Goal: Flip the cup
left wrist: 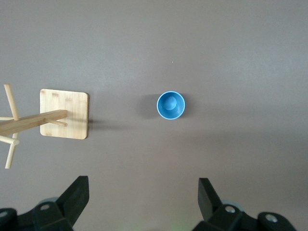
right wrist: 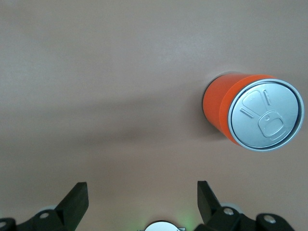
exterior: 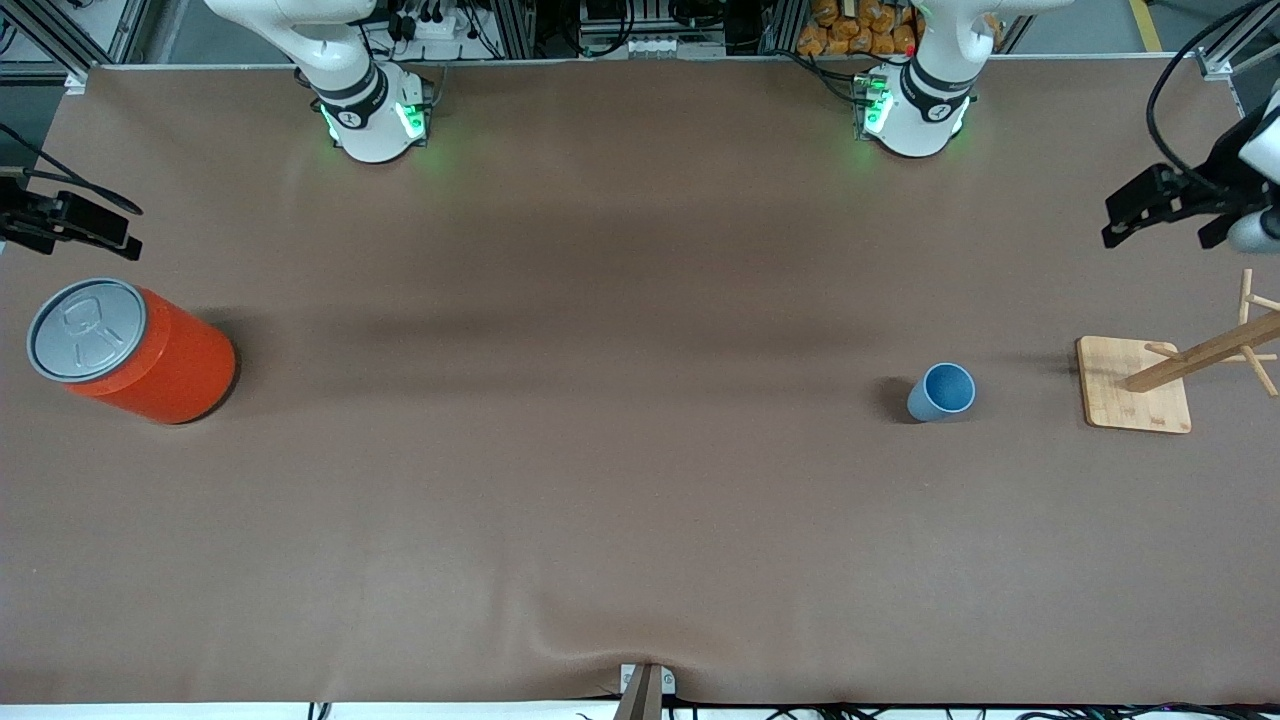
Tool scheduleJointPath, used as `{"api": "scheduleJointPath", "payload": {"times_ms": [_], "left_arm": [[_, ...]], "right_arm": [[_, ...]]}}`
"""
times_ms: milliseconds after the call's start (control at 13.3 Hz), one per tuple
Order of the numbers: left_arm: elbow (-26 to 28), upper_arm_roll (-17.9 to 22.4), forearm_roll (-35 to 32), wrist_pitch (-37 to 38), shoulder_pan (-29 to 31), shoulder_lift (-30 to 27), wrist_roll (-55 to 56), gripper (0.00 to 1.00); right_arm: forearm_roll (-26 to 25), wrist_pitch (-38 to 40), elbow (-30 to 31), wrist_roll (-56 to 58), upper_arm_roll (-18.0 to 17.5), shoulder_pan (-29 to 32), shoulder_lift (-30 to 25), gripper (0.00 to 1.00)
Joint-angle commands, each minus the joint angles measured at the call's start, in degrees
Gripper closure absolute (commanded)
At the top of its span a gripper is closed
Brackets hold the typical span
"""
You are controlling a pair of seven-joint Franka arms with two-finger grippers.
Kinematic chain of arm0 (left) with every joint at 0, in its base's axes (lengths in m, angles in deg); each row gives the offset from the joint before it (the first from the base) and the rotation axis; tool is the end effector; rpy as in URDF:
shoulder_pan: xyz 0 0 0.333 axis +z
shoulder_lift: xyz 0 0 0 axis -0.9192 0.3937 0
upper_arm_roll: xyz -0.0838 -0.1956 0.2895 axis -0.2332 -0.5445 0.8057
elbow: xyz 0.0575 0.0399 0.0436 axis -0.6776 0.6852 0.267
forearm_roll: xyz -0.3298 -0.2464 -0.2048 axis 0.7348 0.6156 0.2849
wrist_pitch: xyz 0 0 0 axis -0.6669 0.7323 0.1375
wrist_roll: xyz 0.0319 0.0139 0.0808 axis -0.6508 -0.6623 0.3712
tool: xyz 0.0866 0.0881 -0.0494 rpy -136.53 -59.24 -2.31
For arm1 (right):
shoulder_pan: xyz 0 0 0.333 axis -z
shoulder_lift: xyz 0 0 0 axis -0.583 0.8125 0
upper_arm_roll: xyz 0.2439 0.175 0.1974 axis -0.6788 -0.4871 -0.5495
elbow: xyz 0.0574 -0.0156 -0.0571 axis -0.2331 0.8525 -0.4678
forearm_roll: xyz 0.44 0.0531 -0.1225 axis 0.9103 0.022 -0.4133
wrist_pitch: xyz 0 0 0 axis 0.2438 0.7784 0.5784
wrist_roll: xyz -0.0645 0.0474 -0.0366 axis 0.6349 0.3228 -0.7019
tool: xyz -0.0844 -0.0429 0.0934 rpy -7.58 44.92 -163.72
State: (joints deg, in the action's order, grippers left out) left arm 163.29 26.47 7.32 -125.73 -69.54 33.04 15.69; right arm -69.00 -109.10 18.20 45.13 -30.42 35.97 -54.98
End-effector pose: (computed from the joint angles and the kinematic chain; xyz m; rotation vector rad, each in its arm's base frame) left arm 0.5968 -0.0304 0.6780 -3.1312 0.0293 -0.0258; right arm 0.6112 -0.0379 0.6605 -3.1103 0.1476 0.1636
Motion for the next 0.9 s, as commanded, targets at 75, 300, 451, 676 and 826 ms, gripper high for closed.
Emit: {"api": "scheduleJointPath", "payload": {"times_ms": [75, 300, 451, 676, 826], "left_arm": [[-1.6, 0.5, -0.3, 0.3, 0.6, 0.1, 0.0, 0.0], [-1.5, 2.5, 0.4, 1.5, 0.4, -0.9, 1.9, 0.0], [-0.5, 2.5, 1.3, 2.5, 0.4, -0.8, -0.6, 0.0], [-0.2, 2.5, 1.4, 2.6, 0.2, -0.4, 0.6, 0.0], [-0.2, 2.5, 1.5, 2.6, 0.3, -0.4, 1.1, 0.0]], "right_arm": [[0.4, 0.1, -0.2, -0.2, -0.6, 0.9, -0.2, 0.0], [0.4, 0.1, -0.2, -0.2, -0.6, 0.9, -0.2, 0.0], [0.4, 0.1, -0.2, -0.2, -0.6, 0.9, -0.2, 0.0], [0.4, 0.1, -0.2, -0.2, -0.6, 0.9, -0.2, 0.0], [0.4, 0.0, -0.2, -0.2, -0.6, 1.0, -0.2, 0.0]]}}
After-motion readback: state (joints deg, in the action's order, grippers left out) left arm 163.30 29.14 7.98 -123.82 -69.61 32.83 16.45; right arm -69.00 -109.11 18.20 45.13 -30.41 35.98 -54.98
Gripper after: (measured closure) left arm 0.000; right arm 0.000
